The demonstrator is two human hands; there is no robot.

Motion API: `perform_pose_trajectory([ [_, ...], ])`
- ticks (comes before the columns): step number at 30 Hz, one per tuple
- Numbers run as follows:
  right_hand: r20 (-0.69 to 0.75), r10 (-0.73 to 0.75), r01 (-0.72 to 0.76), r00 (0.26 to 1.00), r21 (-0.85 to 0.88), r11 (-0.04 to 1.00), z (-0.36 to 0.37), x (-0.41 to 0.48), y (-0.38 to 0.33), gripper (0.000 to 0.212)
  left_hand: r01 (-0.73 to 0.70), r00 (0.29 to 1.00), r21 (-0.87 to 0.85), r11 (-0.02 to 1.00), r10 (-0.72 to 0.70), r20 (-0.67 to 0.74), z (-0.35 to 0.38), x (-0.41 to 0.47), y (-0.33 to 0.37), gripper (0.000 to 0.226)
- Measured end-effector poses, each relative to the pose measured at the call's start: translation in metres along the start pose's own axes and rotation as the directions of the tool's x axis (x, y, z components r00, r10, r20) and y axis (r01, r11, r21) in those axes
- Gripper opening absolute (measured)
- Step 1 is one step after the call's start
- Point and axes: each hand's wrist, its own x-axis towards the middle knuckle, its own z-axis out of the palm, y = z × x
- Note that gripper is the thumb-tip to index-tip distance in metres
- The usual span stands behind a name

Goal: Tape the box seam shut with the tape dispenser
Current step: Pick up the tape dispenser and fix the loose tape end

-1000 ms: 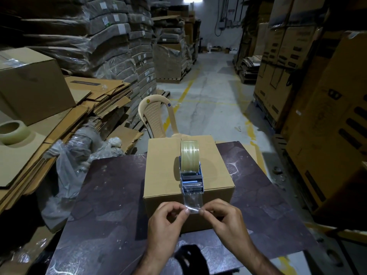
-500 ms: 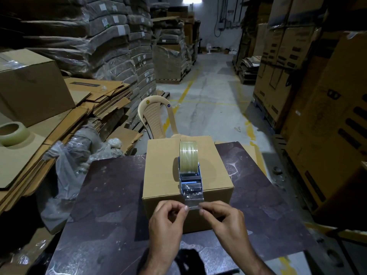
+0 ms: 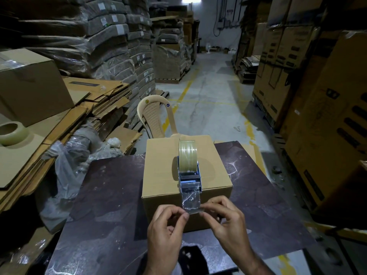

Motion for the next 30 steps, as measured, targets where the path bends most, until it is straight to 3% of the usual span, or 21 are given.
perform_pose_trajectory([
  [5,0.037,-0.003,0.003,0.999,0.014,1.0,0.0,0.003,0.0,0.015,0.013,1.0,0.009,1.0,-0.013,-0.007,-0.001,0.002,0.001,0.024],
  [19,0.153,0.219,-0.241,0.964,0.149,0.959,0.001,0.013,0.002,0.012,0.069,0.996,0.025,0.997,-0.068,-0.054,0.005,0.01,0.004,0.016],
  [25,0.188,0.329,-0.354,0.926,0.119,0.928,0.0,0.017,0.001,0.01,0.261,0.964,-0.065,0.963,-0.263,-0.034,0.007,0.011,0.0,0.015],
  [30,0.211,0.339,-0.368,0.917,0.118,0.922,-0.001,0.02,-0.005,0.013,0.416,0.909,-0.142,0.898,-0.416,0.034,0.007,0.014,-0.002,0.017],
])
